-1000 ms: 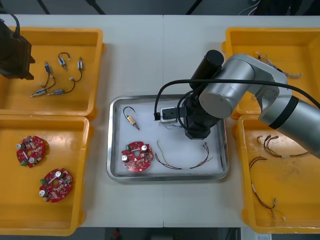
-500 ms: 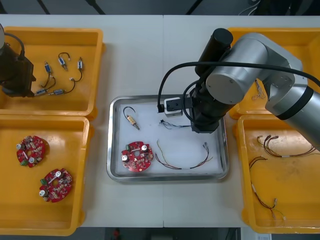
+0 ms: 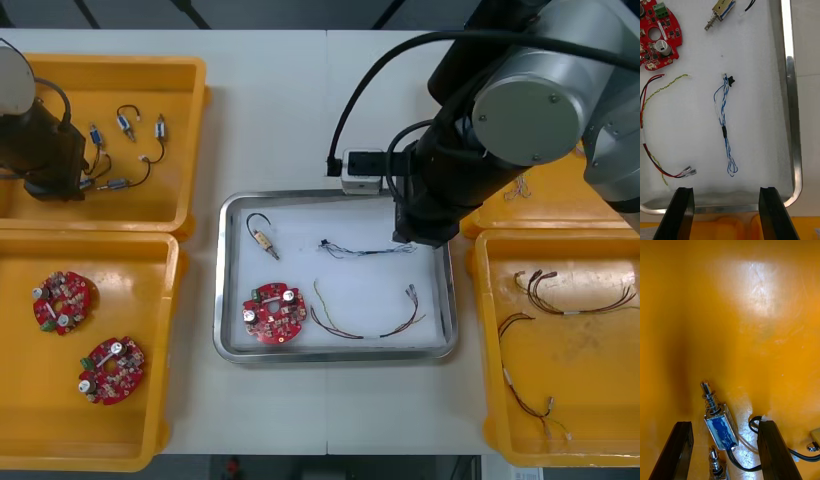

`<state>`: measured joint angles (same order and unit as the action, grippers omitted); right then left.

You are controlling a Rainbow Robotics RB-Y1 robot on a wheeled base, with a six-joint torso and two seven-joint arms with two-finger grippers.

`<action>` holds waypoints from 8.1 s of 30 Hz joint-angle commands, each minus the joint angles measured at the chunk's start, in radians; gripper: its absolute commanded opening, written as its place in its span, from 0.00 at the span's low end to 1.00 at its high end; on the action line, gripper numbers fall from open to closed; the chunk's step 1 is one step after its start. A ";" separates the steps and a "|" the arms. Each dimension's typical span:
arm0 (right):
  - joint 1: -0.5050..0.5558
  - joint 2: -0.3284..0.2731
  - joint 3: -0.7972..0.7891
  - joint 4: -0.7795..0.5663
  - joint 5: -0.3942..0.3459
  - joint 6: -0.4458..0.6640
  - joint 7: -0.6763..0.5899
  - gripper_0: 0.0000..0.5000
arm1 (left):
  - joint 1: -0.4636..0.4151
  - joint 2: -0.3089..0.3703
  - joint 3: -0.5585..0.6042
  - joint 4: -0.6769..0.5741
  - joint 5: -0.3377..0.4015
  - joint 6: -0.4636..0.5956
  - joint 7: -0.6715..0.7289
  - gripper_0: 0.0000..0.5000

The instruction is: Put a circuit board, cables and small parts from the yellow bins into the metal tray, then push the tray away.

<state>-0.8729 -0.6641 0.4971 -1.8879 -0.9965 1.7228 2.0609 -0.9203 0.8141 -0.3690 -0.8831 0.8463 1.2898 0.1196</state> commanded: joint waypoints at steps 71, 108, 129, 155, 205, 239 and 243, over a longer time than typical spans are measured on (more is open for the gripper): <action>0.629 -0.364 -0.816 -0.023 -0.059 0.069 -0.801 1.00 | -0.032 0.097 0.025 -0.174 -0.104 0.141 -0.029 0.00; 0.629 -0.364 -0.816 -0.023 -0.059 0.069 -0.801 1.00 | 0.089 0.027 -0.082 -0.169 -0.127 -0.060 -0.029 0.00; 0.629 -0.364 -0.816 -0.023 -0.059 0.069 -0.801 1.00 | 0.089 0.019 -0.074 -0.169 -0.135 -0.076 -0.023 0.91; 0.629 -0.364 -0.816 -0.023 -0.059 0.069 -0.801 1.00 | 0.026 0.050 0.022 -0.194 -0.144 0.042 -0.069 1.00; 0.629 -0.364 -0.816 -0.023 -0.059 0.069 -0.801 1.00 | 0.041 0.050 -0.019 -0.060 -0.058 -0.053 -0.195 1.00; 0.629 -0.364 -0.816 -0.023 -0.059 0.069 -0.801 1.00 | 0.041 0.042 -0.034 -0.059 -0.067 -0.053 -0.196 0.00; 0.629 -0.364 -0.816 -0.023 -0.059 0.069 -0.801 1.00 | 0.041 0.043 -0.034 -0.060 -0.078 -0.061 -0.201 0.00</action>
<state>-0.2501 -0.9814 -0.2899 -1.9053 -1.0517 1.7985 1.2697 -0.8524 0.8437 -0.3894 -0.9429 0.7866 1.2435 -0.1211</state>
